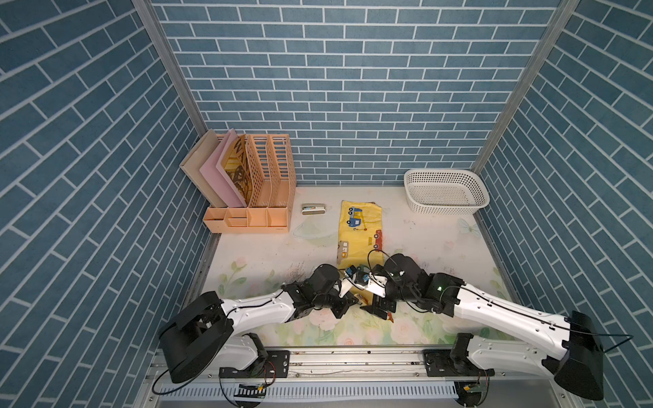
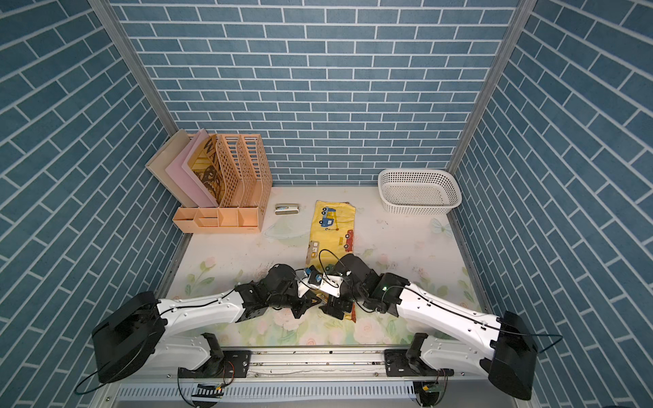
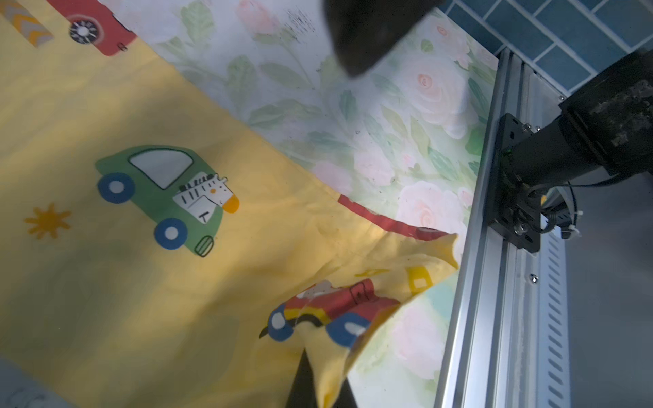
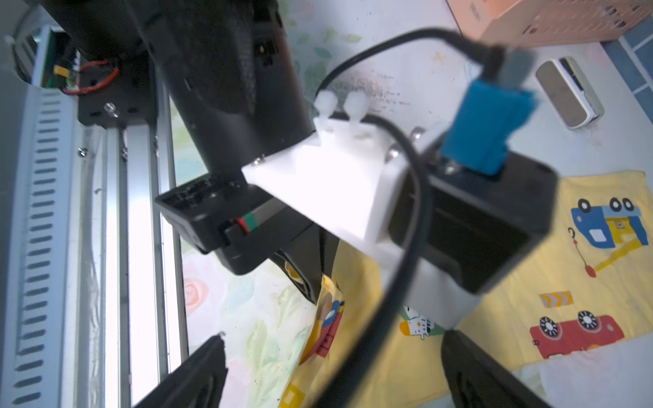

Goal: Roll up the pillowcase
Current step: Roll the pillowcase at the center of the board.

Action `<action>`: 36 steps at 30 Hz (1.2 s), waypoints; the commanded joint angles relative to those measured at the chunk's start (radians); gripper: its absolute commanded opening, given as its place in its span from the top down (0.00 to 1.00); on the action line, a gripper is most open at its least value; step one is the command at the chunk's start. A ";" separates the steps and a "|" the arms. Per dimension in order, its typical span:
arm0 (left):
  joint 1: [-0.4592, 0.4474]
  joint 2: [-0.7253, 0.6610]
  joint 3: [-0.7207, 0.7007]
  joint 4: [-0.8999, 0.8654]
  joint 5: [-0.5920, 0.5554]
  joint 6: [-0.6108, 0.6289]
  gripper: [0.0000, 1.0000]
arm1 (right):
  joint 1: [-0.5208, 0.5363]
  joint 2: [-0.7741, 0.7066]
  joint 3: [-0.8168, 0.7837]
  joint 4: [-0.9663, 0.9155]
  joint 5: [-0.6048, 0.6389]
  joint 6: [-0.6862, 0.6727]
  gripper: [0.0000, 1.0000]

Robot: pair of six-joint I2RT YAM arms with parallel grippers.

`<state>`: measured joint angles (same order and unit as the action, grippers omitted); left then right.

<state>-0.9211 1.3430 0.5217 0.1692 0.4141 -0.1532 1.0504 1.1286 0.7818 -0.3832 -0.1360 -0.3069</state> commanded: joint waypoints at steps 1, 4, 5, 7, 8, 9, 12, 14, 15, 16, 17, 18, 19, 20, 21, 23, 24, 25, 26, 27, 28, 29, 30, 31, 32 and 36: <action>0.005 -0.009 0.003 -0.038 0.050 -0.009 1.00 | 0.026 0.057 -0.013 0.015 0.109 0.052 0.07; 0.005 -0.055 -0.007 -0.048 0.023 -0.016 1.00 | 0.030 0.069 -0.025 0.032 0.135 0.054 0.07; 0.006 -0.068 -0.032 -0.042 0.011 -0.023 1.00 | 0.030 0.073 -0.026 0.030 0.116 0.054 0.07; 0.012 -0.071 -0.040 -0.045 -0.003 -0.035 1.00 | 0.031 0.093 -0.026 0.018 0.068 0.057 0.07; 0.015 -0.068 -0.036 -0.057 -0.007 -0.038 1.00 | 0.035 0.110 -0.031 0.014 0.066 0.064 0.07; 0.016 -0.066 -0.039 -0.062 -0.008 -0.045 1.00 | 0.044 0.127 -0.033 0.012 0.083 0.076 0.07; 0.016 -0.076 -0.049 -0.074 -0.021 -0.070 1.00 | 0.053 0.173 -0.032 0.023 0.095 0.100 0.09; 0.016 -0.088 -0.064 -0.068 -0.024 -0.087 1.00 | 0.057 0.195 -0.032 0.029 0.083 0.102 0.12; 0.016 -0.095 -0.072 -0.064 -0.027 -0.093 1.00 | 0.059 0.205 -0.033 0.032 0.073 0.098 0.14; 0.016 -0.101 -0.077 -0.066 -0.037 -0.100 1.00 | 0.062 0.214 -0.032 0.032 0.070 0.095 0.15; 0.016 -0.108 -0.080 -0.072 -0.050 -0.108 1.00 | 0.070 0.222 -0.028 0.027 0.068 0.093 0.17; 0.016 -0.115 -0.089 -0.070 -0.052 -0.118 1.00 | 0.077 0.228 -0.027 0.024 0.070 0.093 0.18; 0.016 -0.122 -0.095 -0.065 -0.049 -0.126 1.00 | 0.083 0.233 -0.024 0.023 0.067 0.092 0.19; 0.016 -0.130 -0.105 -0.061 -0.052 -0.132 1.00 | 0.084 0.239 -0.021 0.020 0.067 0.092 0.22; 0.016 -0.139 -0.113 -0.060 -0.056 -0.132 1.00 | 0.084 0.250 -0.011 0.009 0.040 0.090 0.24; 0.016 -0.152 -0.117 -0.058 -0.078 -0.131 1.00 | 0.084 0.266 0.010 -0.029 0.038 0.084 0.29; 0.018 -0.155 -0.114 -0.055 -0.086 -0.129 1.00 | 0.083 0.259 0.010 -0.028 0.026 0.086 0.40; 0.019 -0.153 -0.110 -0.049 -0.088 -0.129 1.00 | 0.084 0.251 0.011 -0.029 0.019 0.086 0.50; 0.019 -0.149 -0.103 -0.047 -0.089 -0.129 1.00 | 0.083 0.246 0.022 -0.042 0.014 0.086 0.58; 0.020 -0.142 -0.095 -0.047 -0.087 -0.125 1.00 | 0.083 0.243 0.041 -0.062 0.008 0.087 0.64; 0.021 -0.139 -0.090 -0.048 -0.087 -0.125 1.00 | 0.082 0.240 0.058 -0.080 0.000 0.087 0.69; 0.025 -0.135 -0.086 -0.050 -0.086 -0.124 1.00 | 0.080 0.223 0.070 -0.085 -0.006 0.089 0.70; 0.029 -0.134 -0.087 -0.047 -0.086 -0.124 1.00 | 0.071 0.191 0.067 -0.075 -0.009 0.091 0.67; 0.035 -0.135 -0.091 -0.037 -0.084 -0.124 1.00 | 0.056 0.158 0.062 -0.071 -0.014 0.092 0.64; 0.042 -0.137 -0.099 -0.027 -0.081 -0.128 1.00 | 0.042 0.121 0.064 -0.079 -0.023 0.092 0.57; 0.051 -0.130 -0.099 0.000 -0.047 -0.139 1.00 | 0.040 0.071 0.096 -0.174 -0.040 0.108 0.16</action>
<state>-0.8791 1.2118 0.4080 0.1257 0.3431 -0.2848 1.0924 1.2224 0.8387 -0.4526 -0.1429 -0.2192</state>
